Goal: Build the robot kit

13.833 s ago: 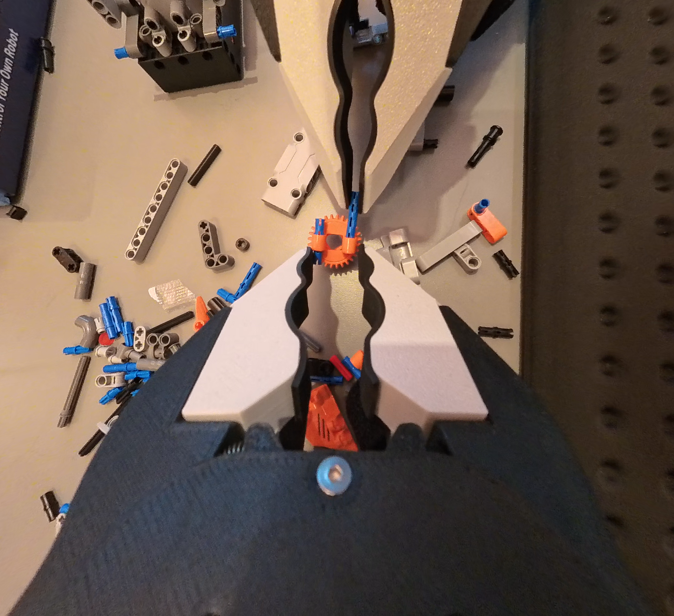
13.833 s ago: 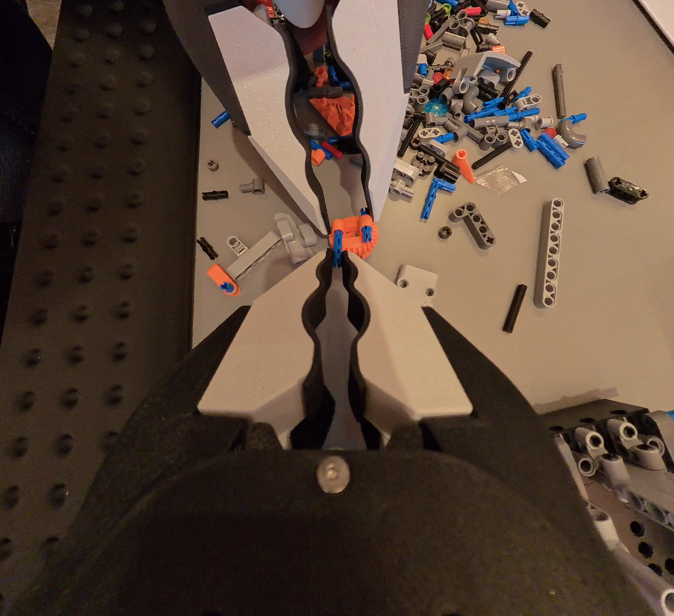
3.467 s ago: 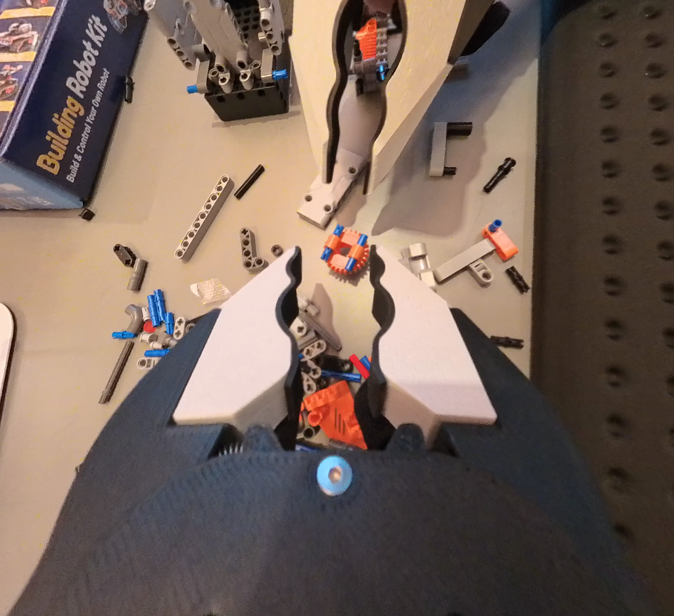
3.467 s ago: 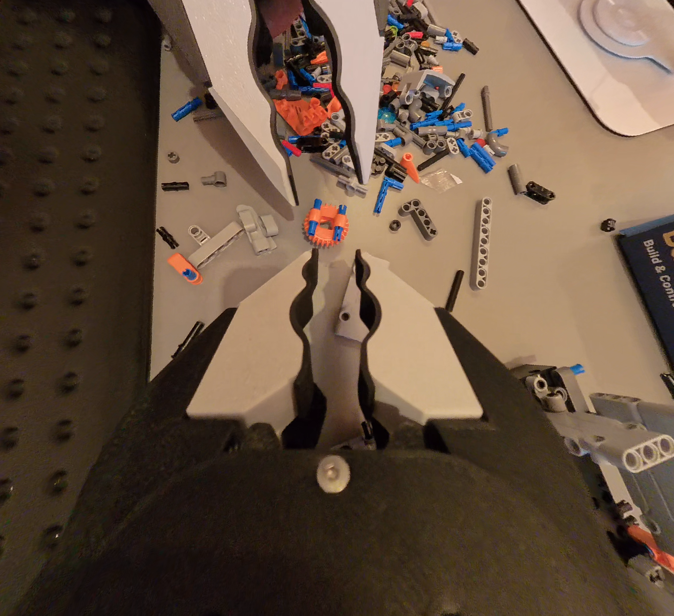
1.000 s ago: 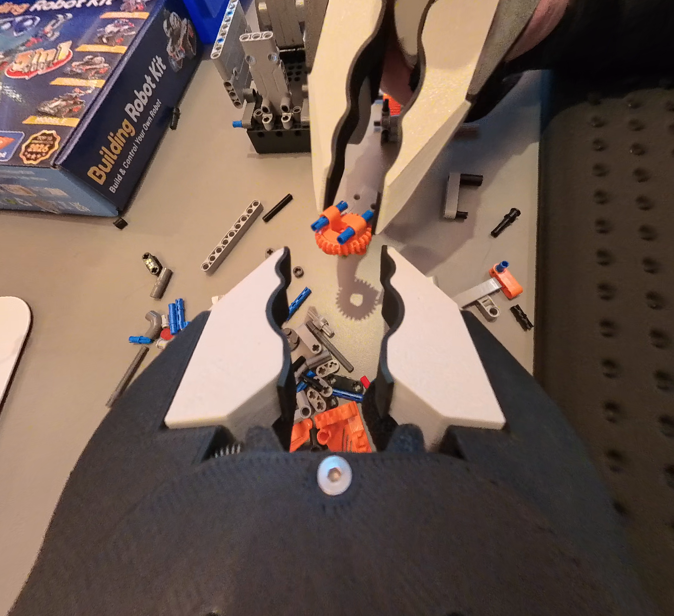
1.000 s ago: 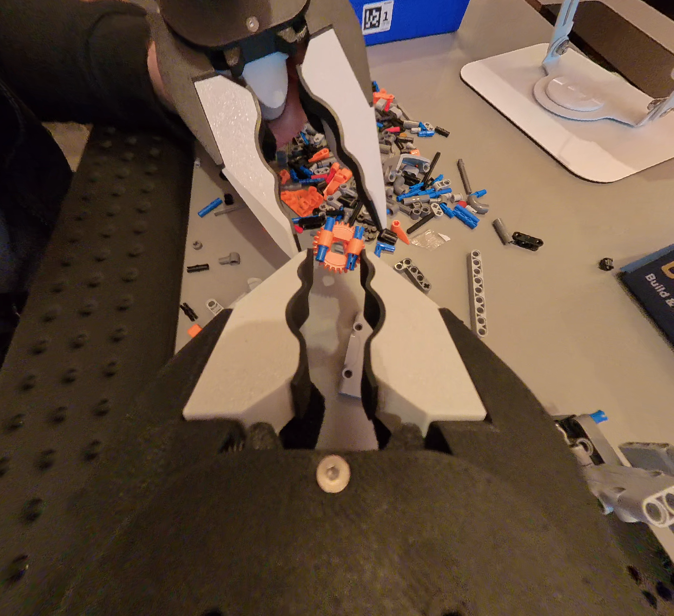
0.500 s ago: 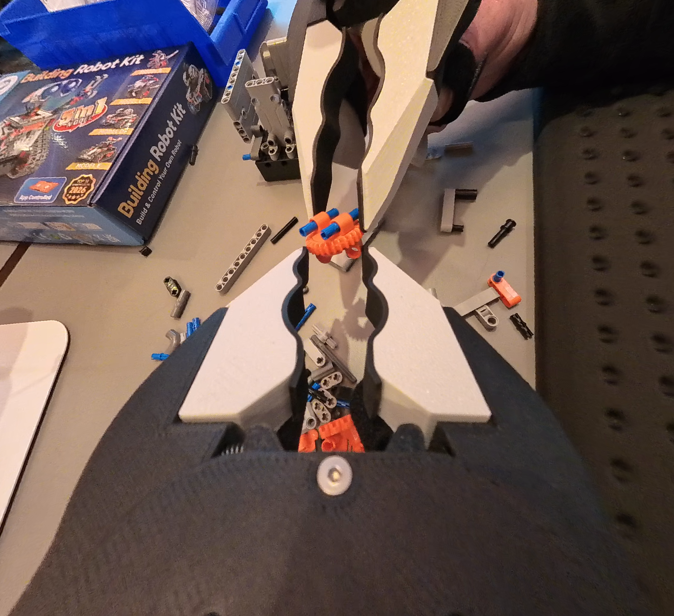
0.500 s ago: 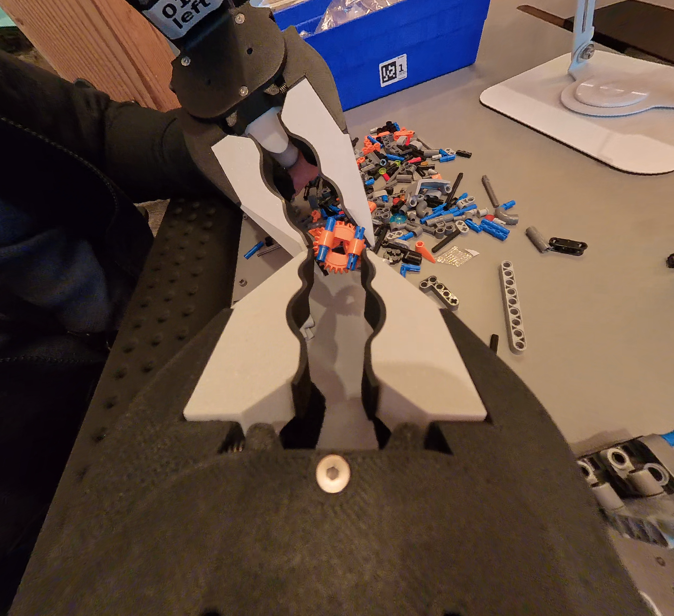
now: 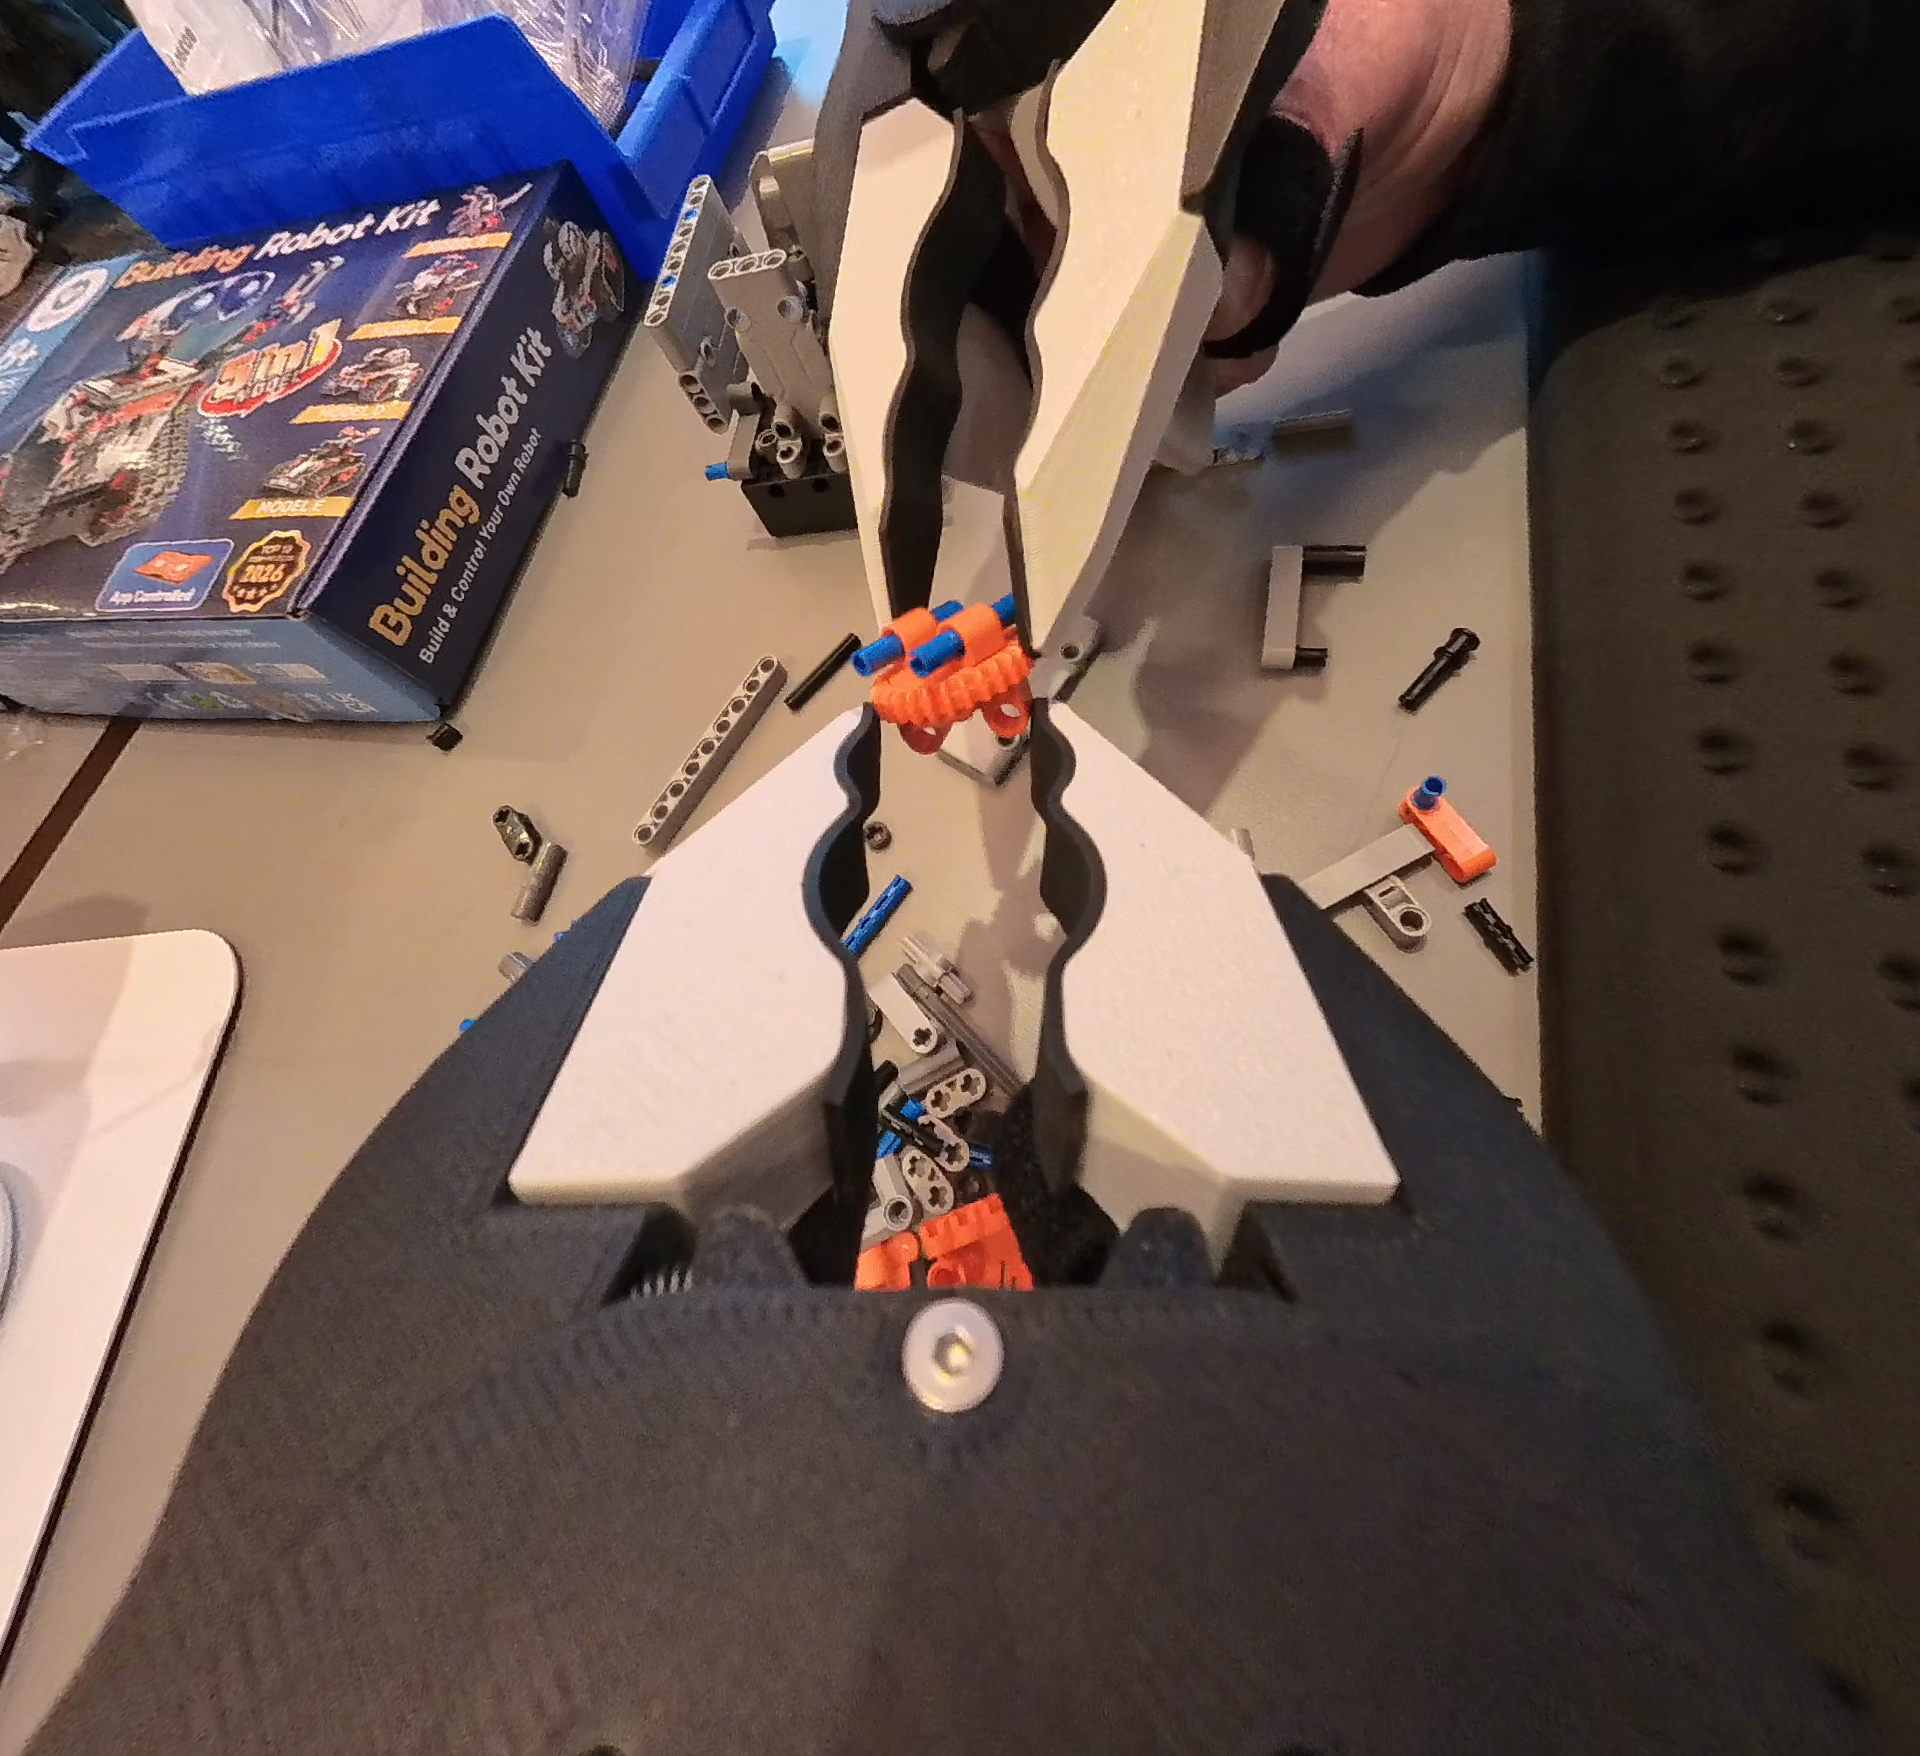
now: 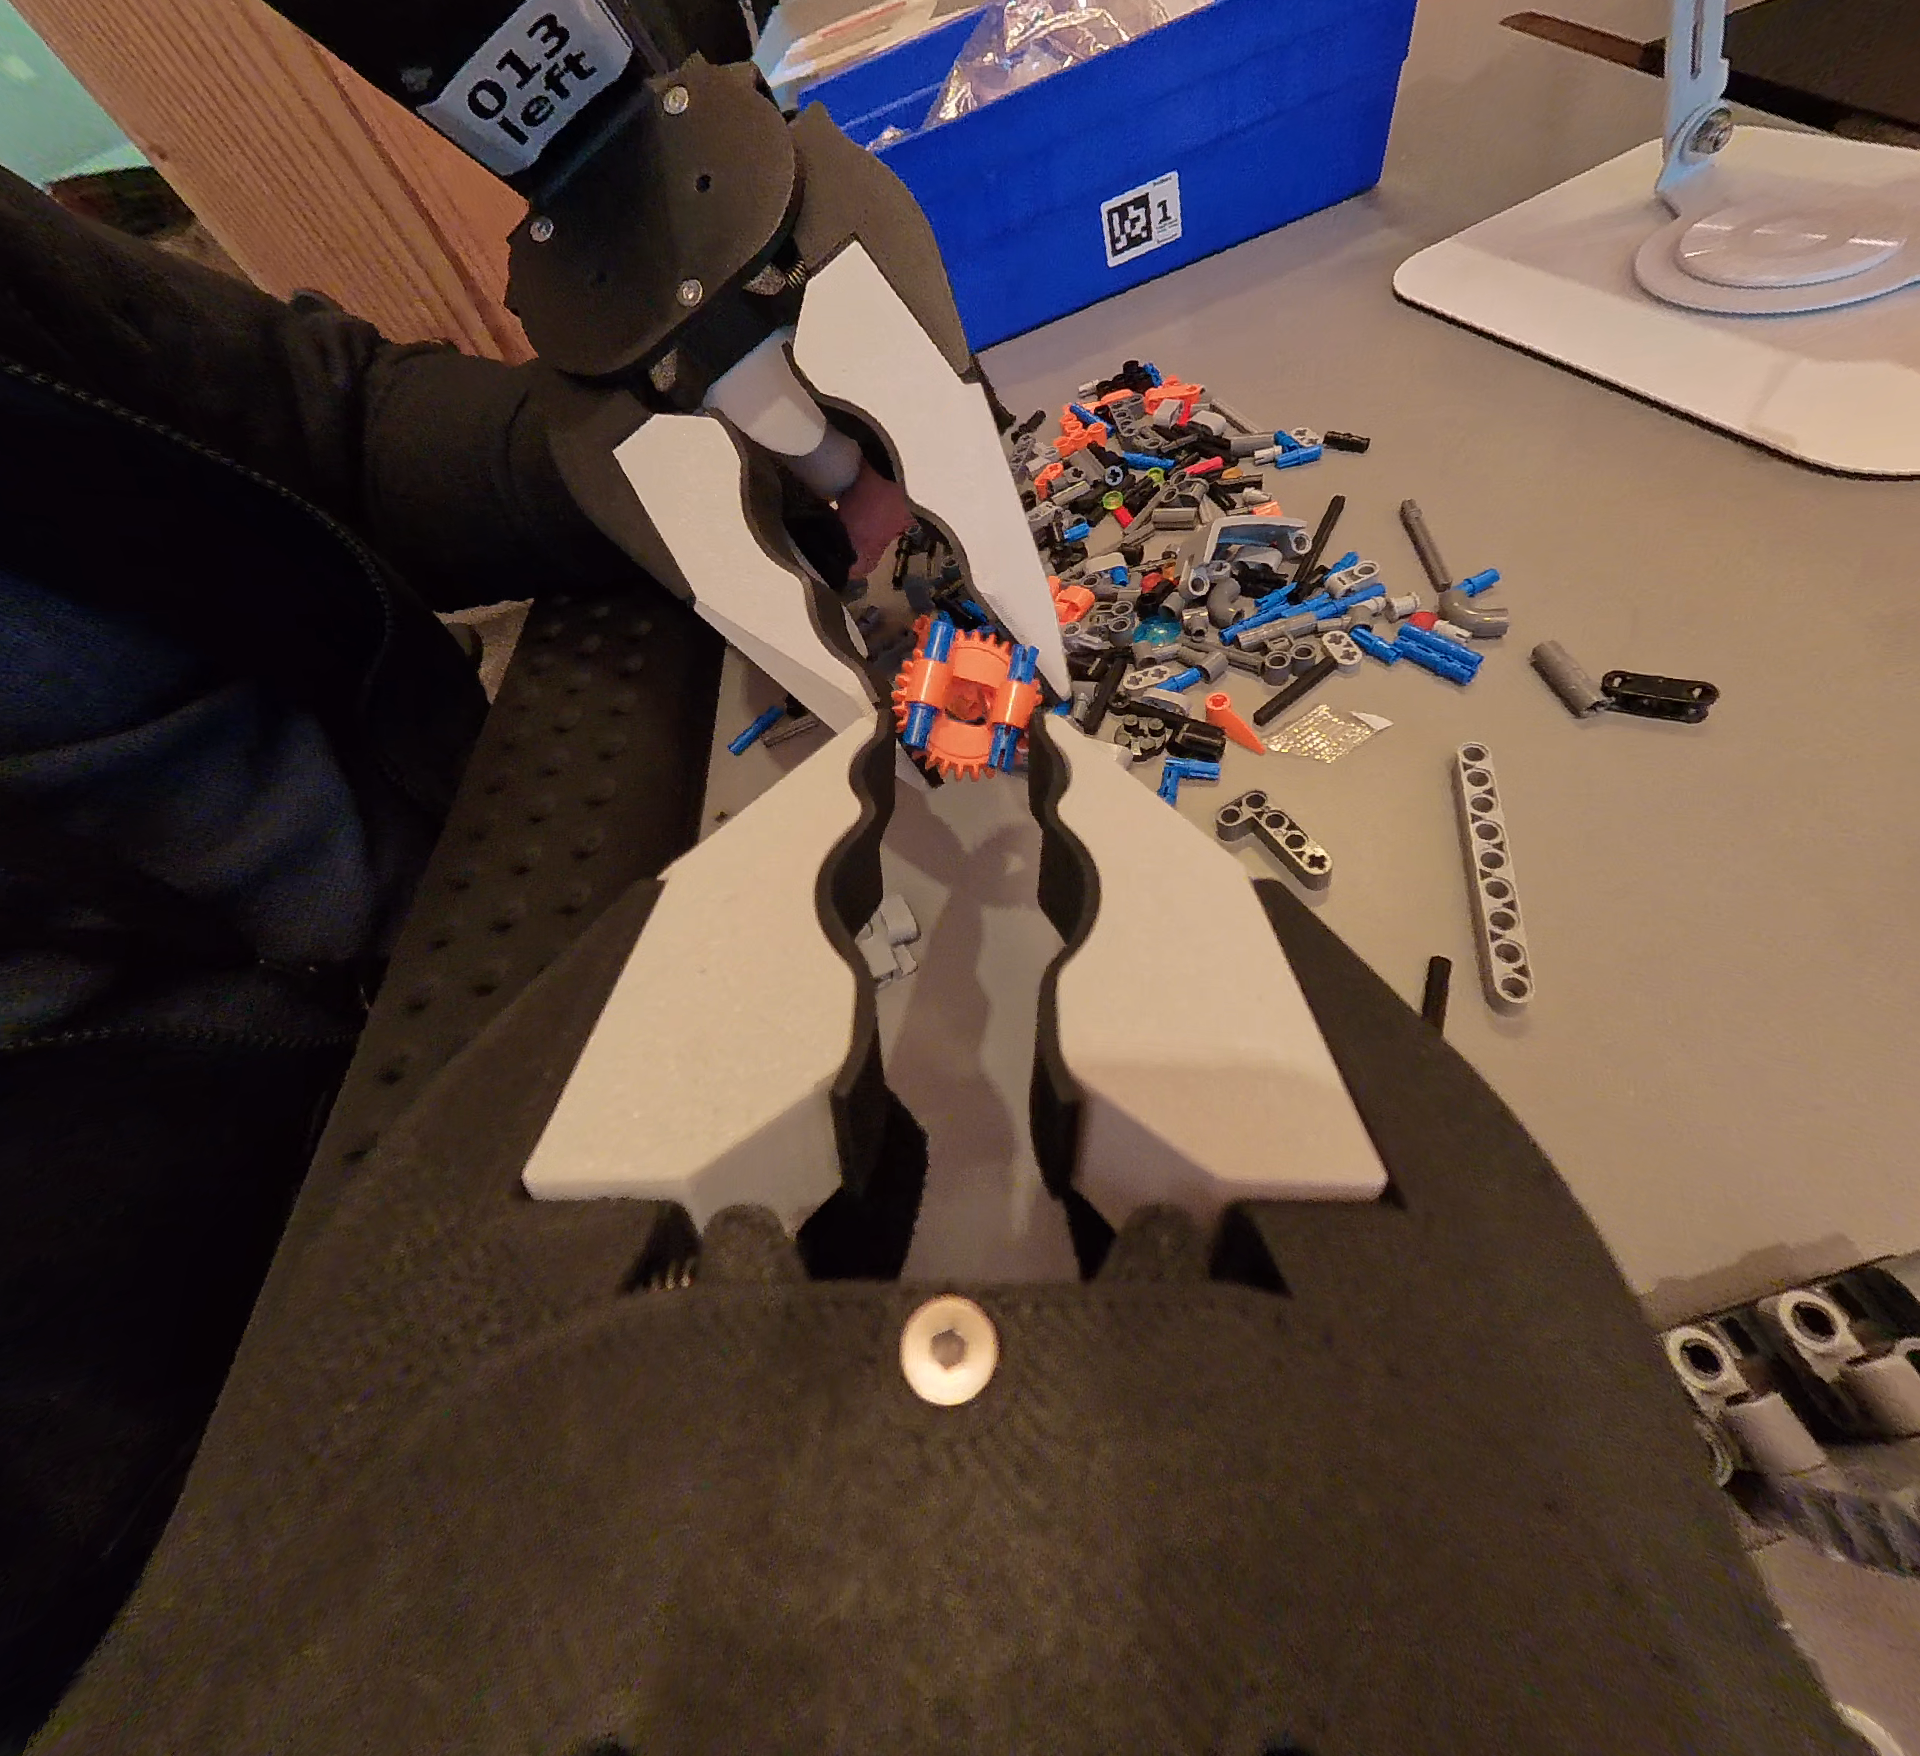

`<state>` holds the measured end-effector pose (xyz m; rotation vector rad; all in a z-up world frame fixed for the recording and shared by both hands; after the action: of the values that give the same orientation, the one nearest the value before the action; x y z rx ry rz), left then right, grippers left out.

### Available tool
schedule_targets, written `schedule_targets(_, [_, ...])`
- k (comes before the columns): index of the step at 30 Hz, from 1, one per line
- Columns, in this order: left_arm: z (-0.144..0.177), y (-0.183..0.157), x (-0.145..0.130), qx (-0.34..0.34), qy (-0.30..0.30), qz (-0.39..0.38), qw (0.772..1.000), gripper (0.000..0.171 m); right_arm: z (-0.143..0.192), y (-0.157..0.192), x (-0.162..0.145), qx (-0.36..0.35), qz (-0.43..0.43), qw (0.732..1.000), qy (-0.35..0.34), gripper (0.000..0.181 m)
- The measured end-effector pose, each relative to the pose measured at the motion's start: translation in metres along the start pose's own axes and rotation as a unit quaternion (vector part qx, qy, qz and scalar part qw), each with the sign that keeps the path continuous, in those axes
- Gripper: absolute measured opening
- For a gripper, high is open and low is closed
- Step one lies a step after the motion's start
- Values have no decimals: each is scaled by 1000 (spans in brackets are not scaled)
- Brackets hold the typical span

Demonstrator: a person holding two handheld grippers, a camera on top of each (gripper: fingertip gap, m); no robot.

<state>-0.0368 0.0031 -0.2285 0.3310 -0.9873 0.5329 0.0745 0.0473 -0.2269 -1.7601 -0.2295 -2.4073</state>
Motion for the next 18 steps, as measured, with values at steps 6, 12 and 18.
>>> schedule_targets(6, [1, -1, 1, 0, -4, 0, 1000, 26, 1, -2, 0, 13, -21, 1000, -13, 23])
schedule_targets(12, [1, -1, 1, -1, -3, -4, 1000, 26, 2, -2, 0, 18, -29, 999, -18, 22])
schedule_targets(18, [1, -2, 2, 0, -7, -7, 1000, 26, 3, -2, 0, 19, -29, 999, -19, 22])
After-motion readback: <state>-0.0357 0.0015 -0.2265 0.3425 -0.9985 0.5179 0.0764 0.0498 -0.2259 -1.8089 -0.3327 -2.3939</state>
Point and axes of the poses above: each gripper's, where its closed fingertips meet, z back along the fingers, x out of its top, y = z × x across the jaws, the point moved 7 cm from there along z, back along the fingers, and after that the axes turned 15 degrees about z, right-handed, at the moved point
